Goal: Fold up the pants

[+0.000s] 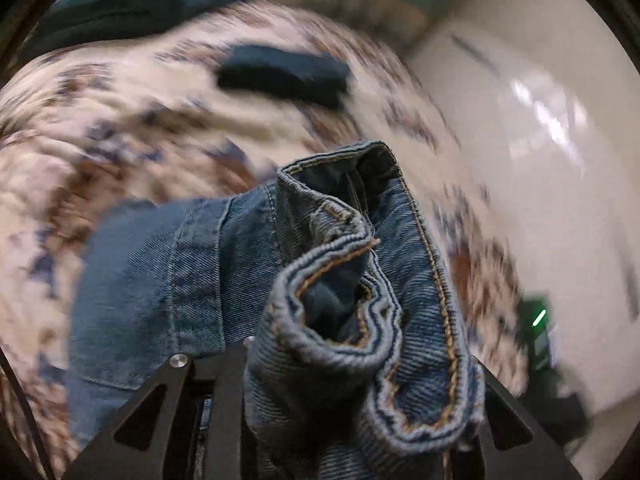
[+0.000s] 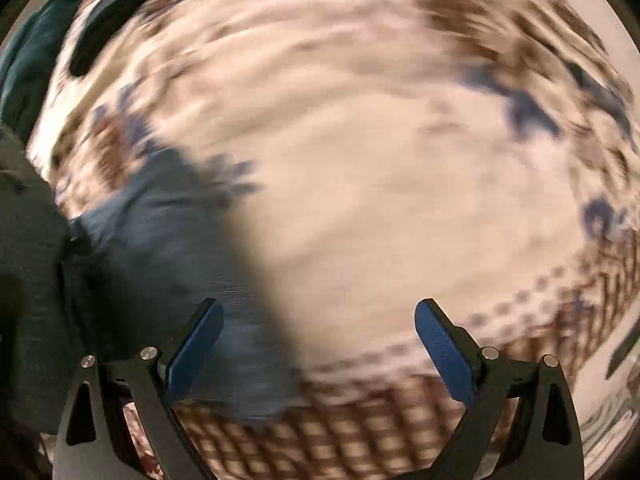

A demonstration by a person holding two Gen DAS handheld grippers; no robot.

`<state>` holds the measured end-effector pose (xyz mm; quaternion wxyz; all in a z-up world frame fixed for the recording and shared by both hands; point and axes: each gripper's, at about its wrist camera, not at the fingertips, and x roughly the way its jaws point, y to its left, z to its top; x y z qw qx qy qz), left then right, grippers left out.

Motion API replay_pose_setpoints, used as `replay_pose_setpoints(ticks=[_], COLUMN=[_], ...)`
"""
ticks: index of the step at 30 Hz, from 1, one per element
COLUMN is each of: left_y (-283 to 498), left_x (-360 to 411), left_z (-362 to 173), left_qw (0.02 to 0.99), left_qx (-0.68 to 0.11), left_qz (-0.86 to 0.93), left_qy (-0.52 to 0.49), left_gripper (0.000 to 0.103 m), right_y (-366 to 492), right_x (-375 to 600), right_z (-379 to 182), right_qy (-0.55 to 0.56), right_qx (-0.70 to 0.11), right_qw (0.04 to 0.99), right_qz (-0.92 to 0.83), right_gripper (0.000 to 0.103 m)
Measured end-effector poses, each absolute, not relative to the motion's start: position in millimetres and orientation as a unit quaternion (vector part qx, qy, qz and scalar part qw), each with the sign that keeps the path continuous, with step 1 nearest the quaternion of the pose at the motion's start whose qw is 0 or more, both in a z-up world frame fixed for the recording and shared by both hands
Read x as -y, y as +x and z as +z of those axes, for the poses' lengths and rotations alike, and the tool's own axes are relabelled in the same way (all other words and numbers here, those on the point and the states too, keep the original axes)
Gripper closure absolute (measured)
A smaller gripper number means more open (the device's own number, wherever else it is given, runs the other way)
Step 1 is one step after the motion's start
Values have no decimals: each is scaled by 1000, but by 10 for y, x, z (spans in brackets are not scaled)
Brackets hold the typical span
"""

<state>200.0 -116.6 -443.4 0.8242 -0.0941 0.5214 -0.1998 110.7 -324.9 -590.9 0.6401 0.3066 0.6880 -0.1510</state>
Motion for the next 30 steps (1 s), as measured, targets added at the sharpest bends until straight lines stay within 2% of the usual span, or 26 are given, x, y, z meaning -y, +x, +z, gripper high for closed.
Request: replay_pose_setpoints(ticks=[5, 7, 8, 9, 13, 19, 22, 23, 25, 27, 29, 30], left_y=[1722, 1674, 1673, 1663, 1466, 1599, 1966, 2117, 2360, 2497, 2531, 2522], left_x=[1767, 1830, 1841, 1864, 1735, 991, 494, 342, 140, 22, 21, 58], left_z=[-4950, -4908, -4850, -4785, -4387, -3930, -4051, -4197, -4510, -4779, -4896, -4906], left_qw=[800, 799, 793, 782, 771, 797, 804, 798, 776, 752, 744, 745], left_qx=[-557, -561, -569, -579, -589, -581, -589, -600, -629, -658, -667, -666], left_qz=[-222, -211, -214, -224, -237, -161, -82, -54, -21, -12, -18, -21], left_qy=[17, 50, 53, 49, 40, 7, -18, -26, -37, -48, -40, -23], left_gripper=[81, 73, 56, 49, 7, 7, 7, 7, 7, 7, 5, 5], right_y=[721, 635, 584, 538, 516, 821, 1045, 1074, 1089, 984, 816, 735], right_x=[3766, 3911, 3987, 4075, 4199, 3984, 3618, 3551, 3399, 3388, 3454, 3486], right_z=[-5994, -5977, -5955, -5930, -5842, -5655, -5789, -5869, -6023, -5983, -5835, -5762], right_qy=[317, 321, 328, 338, 397, 466, 433, 421, 384, 394, 421, 433], right_qx=[-688, -682, -675, -666, -630, -596, -625, -639, -672, -669, -658, -653], right_qw=[628, 635, 642, 649, 661, 654, 647, 641, 632, 629, 620, 617], right_qz=[-178, -168, -159, -147, -93, 11, 59, 62, 50, 49, 69, 75], right_gripper=[5, 4, 4, 4, 5, 4, 5, 19, 60, 63, 74, 75])
